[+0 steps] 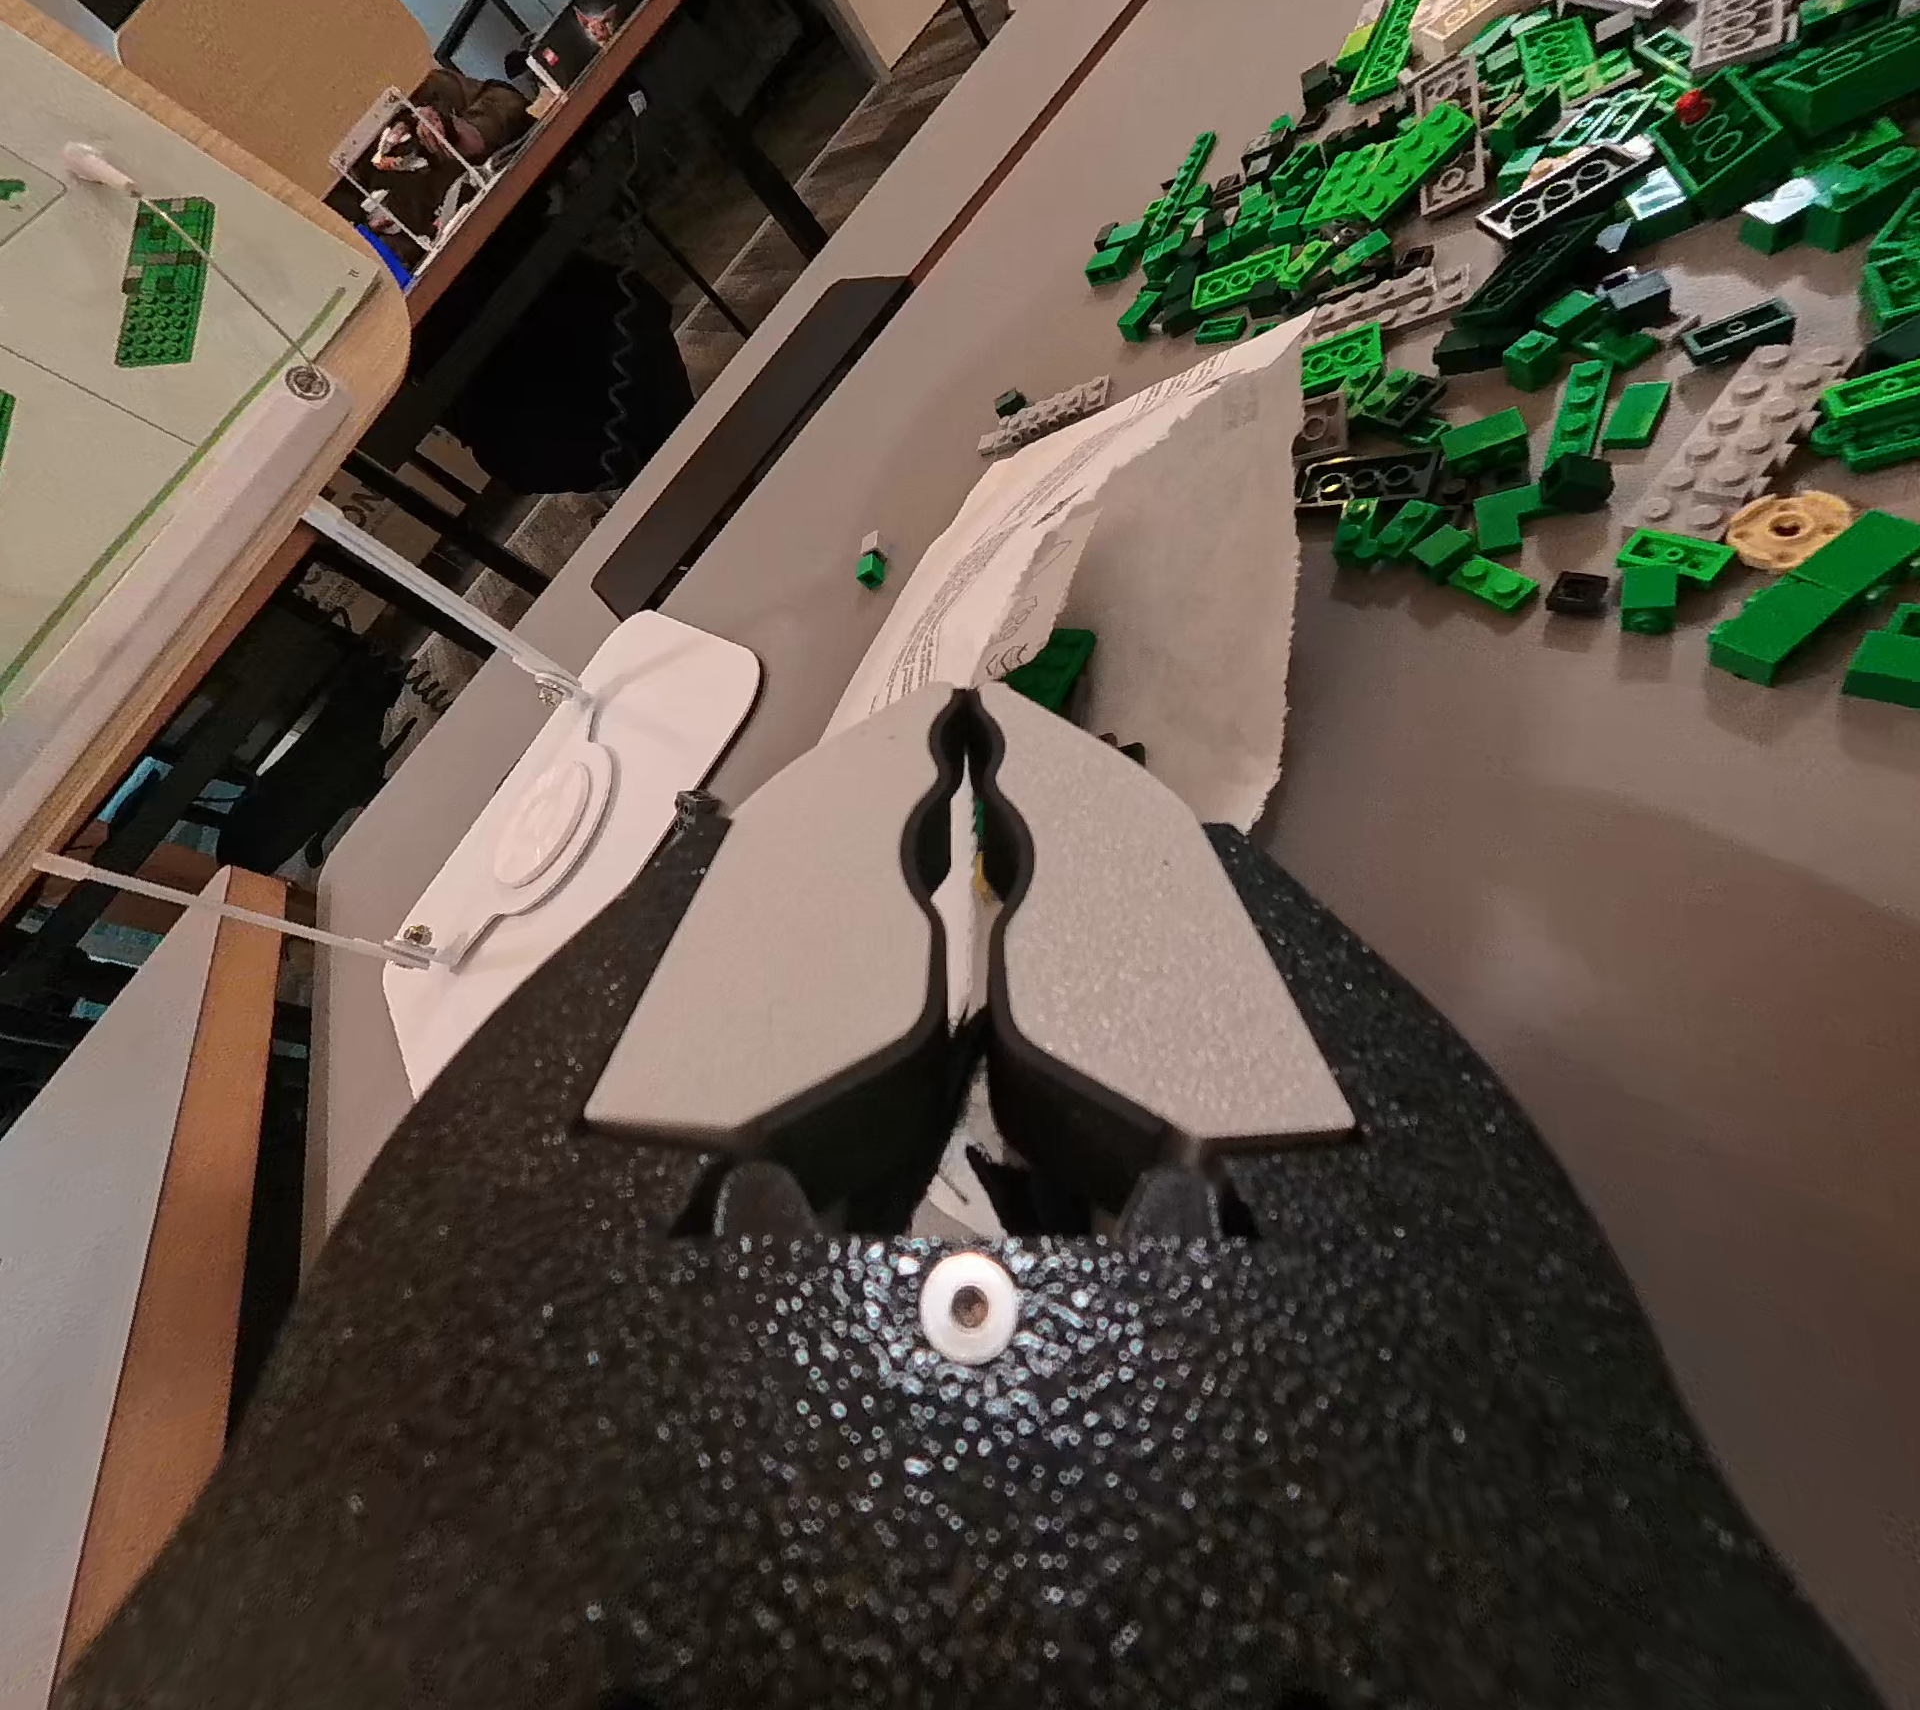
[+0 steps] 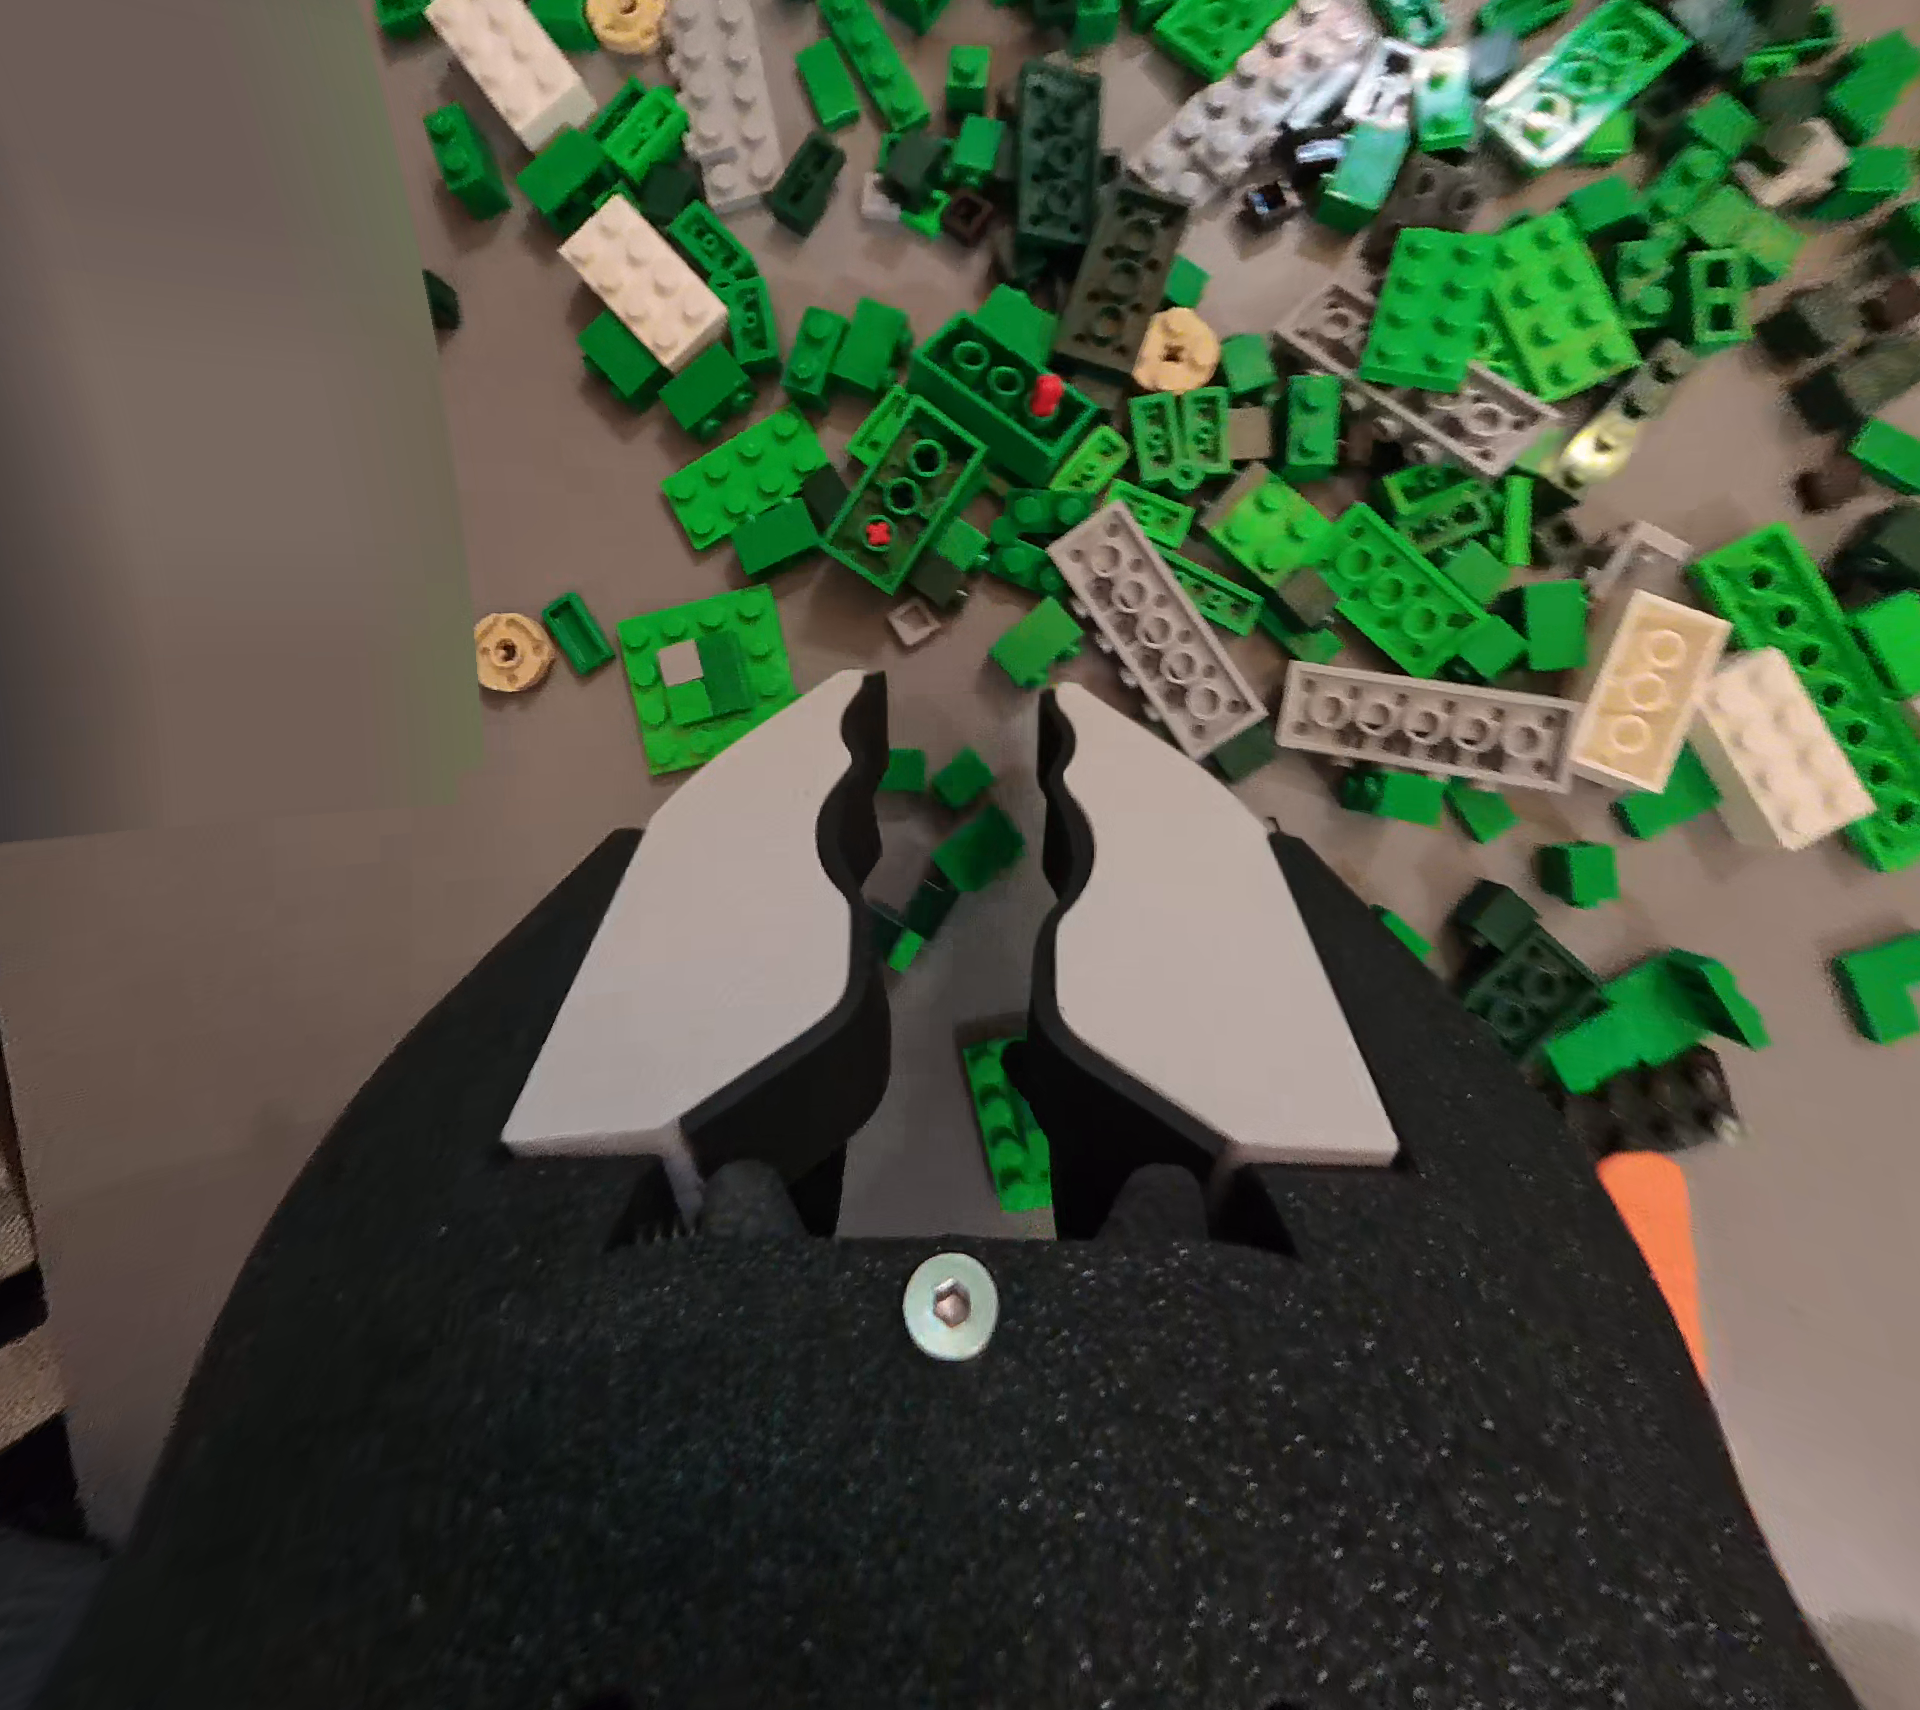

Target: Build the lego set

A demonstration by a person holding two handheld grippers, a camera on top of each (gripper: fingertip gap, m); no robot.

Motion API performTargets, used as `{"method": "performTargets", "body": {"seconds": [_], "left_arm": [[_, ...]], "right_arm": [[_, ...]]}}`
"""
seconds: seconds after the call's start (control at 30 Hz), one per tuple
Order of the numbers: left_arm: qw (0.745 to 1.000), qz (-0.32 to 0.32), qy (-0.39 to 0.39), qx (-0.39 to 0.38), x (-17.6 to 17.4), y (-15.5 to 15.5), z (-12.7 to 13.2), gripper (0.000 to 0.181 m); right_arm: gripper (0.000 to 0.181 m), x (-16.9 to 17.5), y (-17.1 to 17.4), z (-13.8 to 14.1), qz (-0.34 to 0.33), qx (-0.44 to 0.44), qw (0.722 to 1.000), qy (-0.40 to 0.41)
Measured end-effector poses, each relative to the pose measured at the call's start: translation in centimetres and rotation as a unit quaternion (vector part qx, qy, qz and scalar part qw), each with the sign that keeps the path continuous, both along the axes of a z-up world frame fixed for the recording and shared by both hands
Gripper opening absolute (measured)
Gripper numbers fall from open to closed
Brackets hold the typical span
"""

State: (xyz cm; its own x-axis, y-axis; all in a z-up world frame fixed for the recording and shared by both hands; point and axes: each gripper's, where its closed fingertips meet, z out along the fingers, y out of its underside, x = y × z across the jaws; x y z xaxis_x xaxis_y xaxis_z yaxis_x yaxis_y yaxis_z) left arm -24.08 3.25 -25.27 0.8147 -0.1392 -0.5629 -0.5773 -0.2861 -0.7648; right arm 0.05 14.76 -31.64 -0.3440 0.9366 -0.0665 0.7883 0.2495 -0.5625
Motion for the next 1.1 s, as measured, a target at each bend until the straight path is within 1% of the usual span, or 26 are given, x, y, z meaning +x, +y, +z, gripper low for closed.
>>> {"method": "performTargets", "body": {"seconds": [0.07, 0.2, 0.3, 0.43, 0.53, 0.63, 0.7, 0.77, 1.1], "left_arm": [[1.000, -0.001, 0.001, -0.001, 0.0, 0.0, 0.0, 0.000], [1.000, -0.001, 0.005, -0.003, 0.1, 0.0, -0.1, 0.000], [1.000, -0.001, 0.006, -0.003, 0.1, 0.0, -0.1, 0.000], [1.000, -0.002, 0.008, -0.005, 0.1, 0.0, -0.2, 0.000], [1.000, -0.003, 0.010, -0.005, 0.2, 0.1, -0.2, 0.000], [1.000, -0.003, 0.010, -0.006, 0.2, 0.1, -0.3, 0.000], [1.000, -0.003, 0.010, -0.006, 0.2, 0.1, -0.3, 0.000], [1.000, -0.004, 0.010, -0.008, 0.2, 0.1, -0.4, 0.000], [1.000, -0.005, 0.013, -0.011, 0.2, 0.1, -0.5, 0.000]], "right_arm": [[0.027, 0.2, 0.8, 0.0, -0.009, 0.011, 1.000, -0.002], [0.027, 0.5, 0.1, 0.0, 0.010, 0.005, 1.000, -0.005], [0.028, 0.3, 0.6, -0.1, 0.003, 0.031, 1.000, 0.004], [0.031, -0.1, 2.6, 0.0, -0.037, 0.063, 0.997, 0.023], [0.035, 0.5, 4.3, 0.0, -0.073, 0.082, 0.994, 0.017], [0.043, 1.2, 6.7, 0.3, -0.129, 0.106, 0.986, 0.022], [0.047, 1.7, 7.7, 0.5, -0.157, 0.101, 0.982, 0.029], [0.047, 2.3, 8.1, 0.5, -0.168, 0.088, 0.981, 0.032], [0.042, 5.4, 8.2, -0.8, -0.170, 0.059, 0.984, -0.014]]}}
